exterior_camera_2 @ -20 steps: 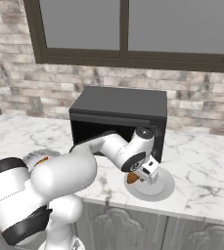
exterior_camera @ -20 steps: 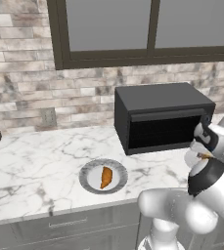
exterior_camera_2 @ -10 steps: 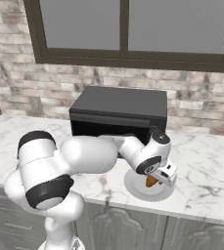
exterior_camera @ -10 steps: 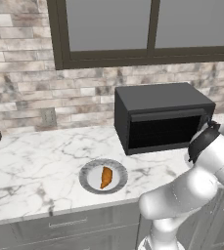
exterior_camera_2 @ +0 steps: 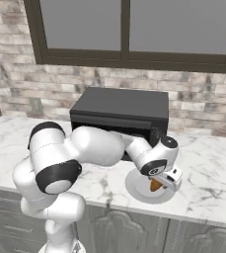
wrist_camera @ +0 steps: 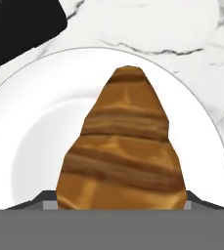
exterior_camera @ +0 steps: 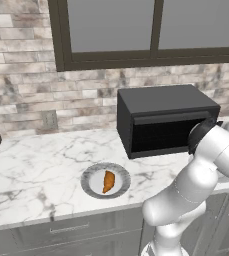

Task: Place the pastries on the plates.

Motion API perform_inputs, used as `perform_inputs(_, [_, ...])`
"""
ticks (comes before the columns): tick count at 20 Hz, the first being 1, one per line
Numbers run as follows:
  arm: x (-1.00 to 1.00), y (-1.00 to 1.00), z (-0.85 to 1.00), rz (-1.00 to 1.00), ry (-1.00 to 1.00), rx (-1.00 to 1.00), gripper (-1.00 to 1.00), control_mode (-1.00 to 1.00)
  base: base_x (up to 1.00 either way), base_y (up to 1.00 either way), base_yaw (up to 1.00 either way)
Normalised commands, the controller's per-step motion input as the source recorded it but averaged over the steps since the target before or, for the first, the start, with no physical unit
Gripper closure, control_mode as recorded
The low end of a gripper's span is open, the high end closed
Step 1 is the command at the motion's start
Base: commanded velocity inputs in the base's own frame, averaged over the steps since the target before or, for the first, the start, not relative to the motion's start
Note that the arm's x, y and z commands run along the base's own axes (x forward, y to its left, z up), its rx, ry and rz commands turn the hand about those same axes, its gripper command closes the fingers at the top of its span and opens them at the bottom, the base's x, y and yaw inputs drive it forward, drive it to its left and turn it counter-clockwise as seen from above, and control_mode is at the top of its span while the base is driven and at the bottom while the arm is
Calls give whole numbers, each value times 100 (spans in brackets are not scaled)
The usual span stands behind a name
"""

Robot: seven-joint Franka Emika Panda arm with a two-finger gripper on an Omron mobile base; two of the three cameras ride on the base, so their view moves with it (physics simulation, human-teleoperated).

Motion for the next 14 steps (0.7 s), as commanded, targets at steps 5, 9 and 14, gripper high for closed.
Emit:
perform_inputs(5, [0, 19, -17, 0, 0, 0, 100, -100, 0, 0, 0])
perform_inputs(9, [5, 31, -14, 0, 0, 0, -100, -100, 0, 0, 0])
perform_inputs(14, [3, 27, -11, 0, 0, 0, -100, -100, 0, 0, 0])
